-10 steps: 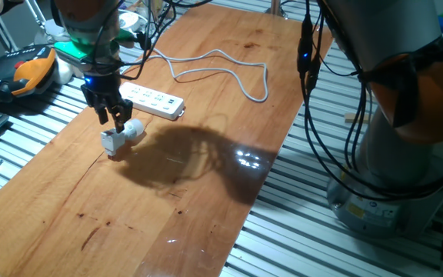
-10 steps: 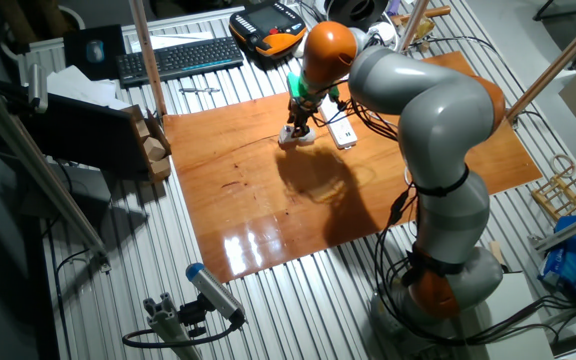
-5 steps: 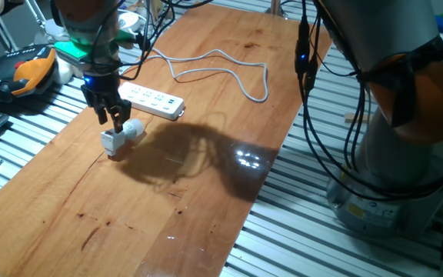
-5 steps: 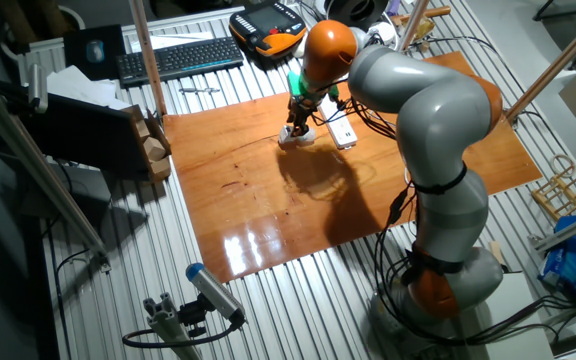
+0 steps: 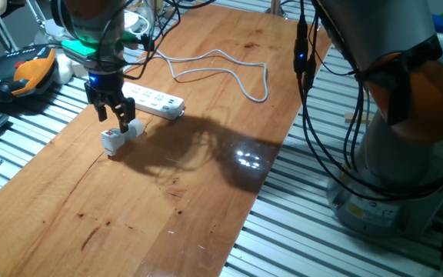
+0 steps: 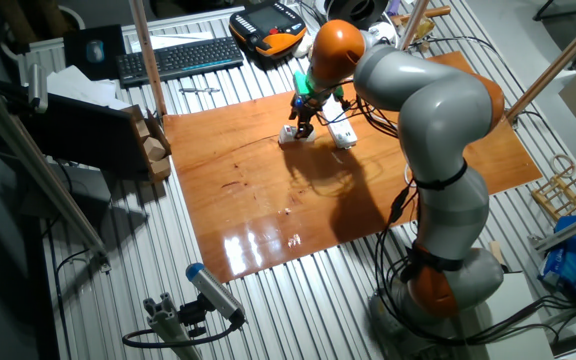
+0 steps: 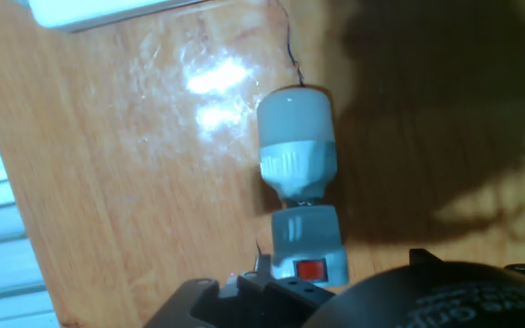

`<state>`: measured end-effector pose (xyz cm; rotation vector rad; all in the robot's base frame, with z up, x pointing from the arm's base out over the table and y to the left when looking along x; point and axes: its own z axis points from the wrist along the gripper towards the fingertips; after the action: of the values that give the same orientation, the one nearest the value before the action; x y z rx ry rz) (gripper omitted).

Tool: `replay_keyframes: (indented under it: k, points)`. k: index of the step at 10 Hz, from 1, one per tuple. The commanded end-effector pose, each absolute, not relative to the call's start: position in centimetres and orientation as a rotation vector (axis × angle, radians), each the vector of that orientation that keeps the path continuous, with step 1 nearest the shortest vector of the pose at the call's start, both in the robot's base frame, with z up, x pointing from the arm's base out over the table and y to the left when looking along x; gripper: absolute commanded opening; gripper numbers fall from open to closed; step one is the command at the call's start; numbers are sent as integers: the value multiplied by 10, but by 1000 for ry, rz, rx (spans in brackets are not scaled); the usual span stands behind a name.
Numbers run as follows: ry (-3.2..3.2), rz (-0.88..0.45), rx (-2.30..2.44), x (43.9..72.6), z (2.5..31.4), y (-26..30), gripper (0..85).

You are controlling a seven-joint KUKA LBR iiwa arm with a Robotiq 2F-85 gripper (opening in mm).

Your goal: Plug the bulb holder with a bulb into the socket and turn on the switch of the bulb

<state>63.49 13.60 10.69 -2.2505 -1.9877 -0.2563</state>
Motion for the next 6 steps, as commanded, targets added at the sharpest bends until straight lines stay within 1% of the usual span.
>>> replay_keyframes:
  k: [1,6]
  points:
    - [-1986,-257,-2243,636,104,137,680]
    - [-1969,-282,-2213,637,96,139,680]
